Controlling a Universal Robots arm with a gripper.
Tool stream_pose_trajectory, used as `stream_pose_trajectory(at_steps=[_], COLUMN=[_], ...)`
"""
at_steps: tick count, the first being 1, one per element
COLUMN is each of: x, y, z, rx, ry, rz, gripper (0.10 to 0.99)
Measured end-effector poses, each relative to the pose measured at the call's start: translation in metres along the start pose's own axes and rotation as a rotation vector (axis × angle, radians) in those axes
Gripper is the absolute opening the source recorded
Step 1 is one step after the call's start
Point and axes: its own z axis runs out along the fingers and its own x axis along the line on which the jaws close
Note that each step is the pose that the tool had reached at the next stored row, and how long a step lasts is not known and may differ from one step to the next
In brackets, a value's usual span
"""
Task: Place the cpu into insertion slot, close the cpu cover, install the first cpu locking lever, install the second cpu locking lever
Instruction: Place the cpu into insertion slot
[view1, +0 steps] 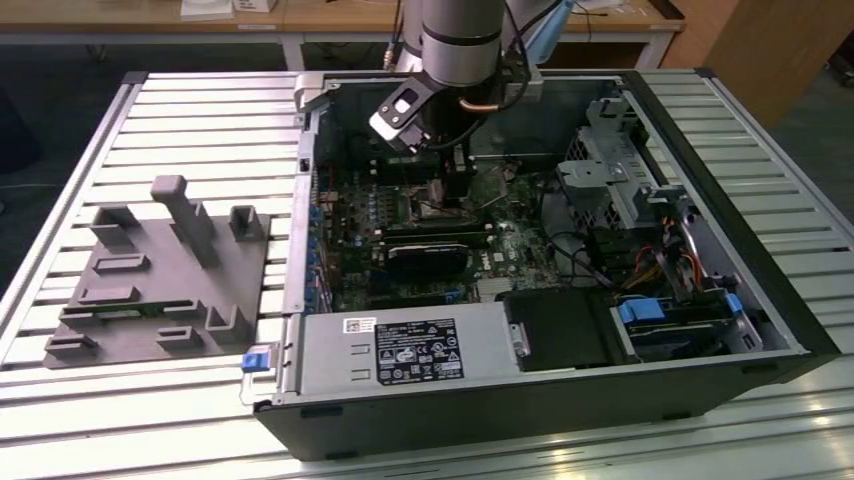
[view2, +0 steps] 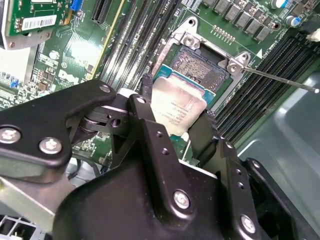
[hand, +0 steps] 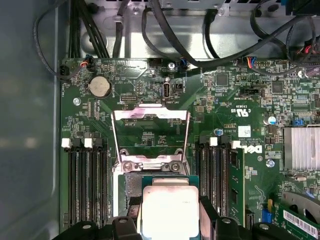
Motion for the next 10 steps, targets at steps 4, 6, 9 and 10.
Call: stream_pose_trajectory(at_steps=[4,6,9,10], x=[0.0001,0.0001,0.0001,0.0001], y=[-0.0001,-0.0001,-0.0002,-0.0003], z=[0.0010,0.0017,0.0025,0.0028], rx=[-0.005,-0.017,-0.040,-0.046], ry=[0.0010,0.0047,0.0105,0.0122], rz=[0.001,0.000,-0.004,-0.006], gripper=[0.537,0.537,0.537,0.537])
